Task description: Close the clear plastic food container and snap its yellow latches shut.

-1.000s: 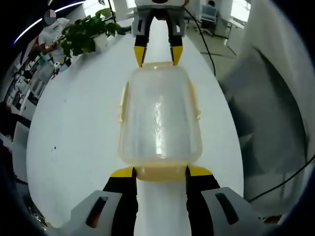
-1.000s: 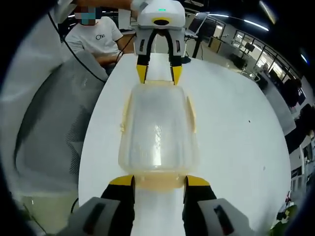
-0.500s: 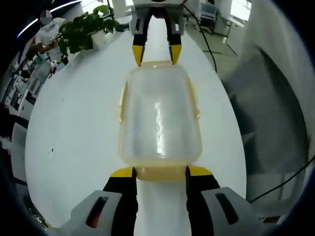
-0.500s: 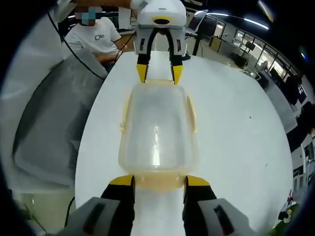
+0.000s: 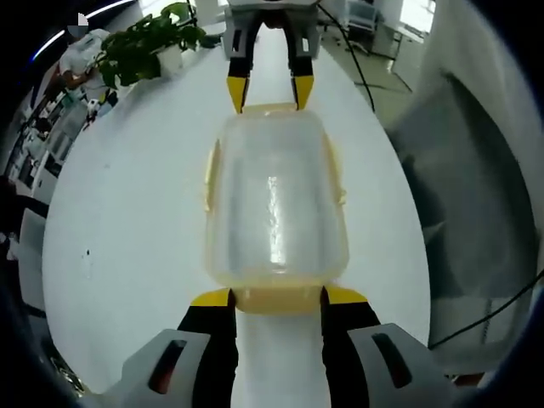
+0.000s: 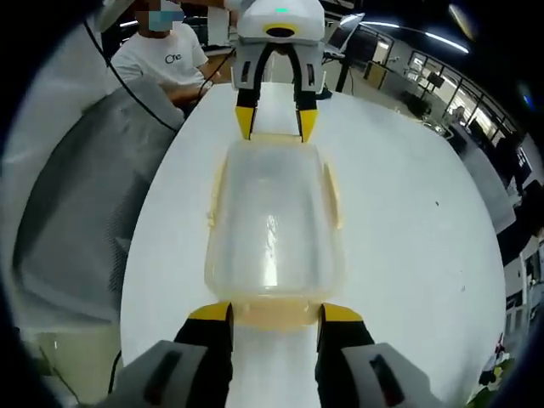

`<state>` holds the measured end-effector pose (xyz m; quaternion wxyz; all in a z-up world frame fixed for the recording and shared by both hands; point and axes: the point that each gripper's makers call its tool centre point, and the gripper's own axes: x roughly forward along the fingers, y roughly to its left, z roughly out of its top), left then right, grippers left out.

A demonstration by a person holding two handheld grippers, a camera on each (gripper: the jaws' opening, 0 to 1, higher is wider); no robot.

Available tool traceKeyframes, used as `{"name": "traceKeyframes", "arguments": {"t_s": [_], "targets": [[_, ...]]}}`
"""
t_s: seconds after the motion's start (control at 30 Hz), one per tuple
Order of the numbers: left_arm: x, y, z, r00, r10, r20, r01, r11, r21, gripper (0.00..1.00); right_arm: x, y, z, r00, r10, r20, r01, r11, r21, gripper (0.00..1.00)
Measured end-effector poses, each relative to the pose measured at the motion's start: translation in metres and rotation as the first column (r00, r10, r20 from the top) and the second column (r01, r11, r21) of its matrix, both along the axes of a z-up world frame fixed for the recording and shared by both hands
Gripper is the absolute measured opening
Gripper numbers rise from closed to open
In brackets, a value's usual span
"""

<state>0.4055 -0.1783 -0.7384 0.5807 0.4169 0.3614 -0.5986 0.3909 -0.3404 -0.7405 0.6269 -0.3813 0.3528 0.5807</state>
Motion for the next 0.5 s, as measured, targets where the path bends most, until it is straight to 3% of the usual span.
{"name": "traceKeyframes", "arguments": {"t_s": [0.5], "targets": [[-0.0008, 0.0052, -0.0023, 1.0, 0.02, -0.008, -0.02, 1.0, 0.006, 0.36, 0.0033, 0.0041, -0.0032, 1.0, 0.01, -0.001, -0.01, 1.0, 0.004, 0.36]]}}
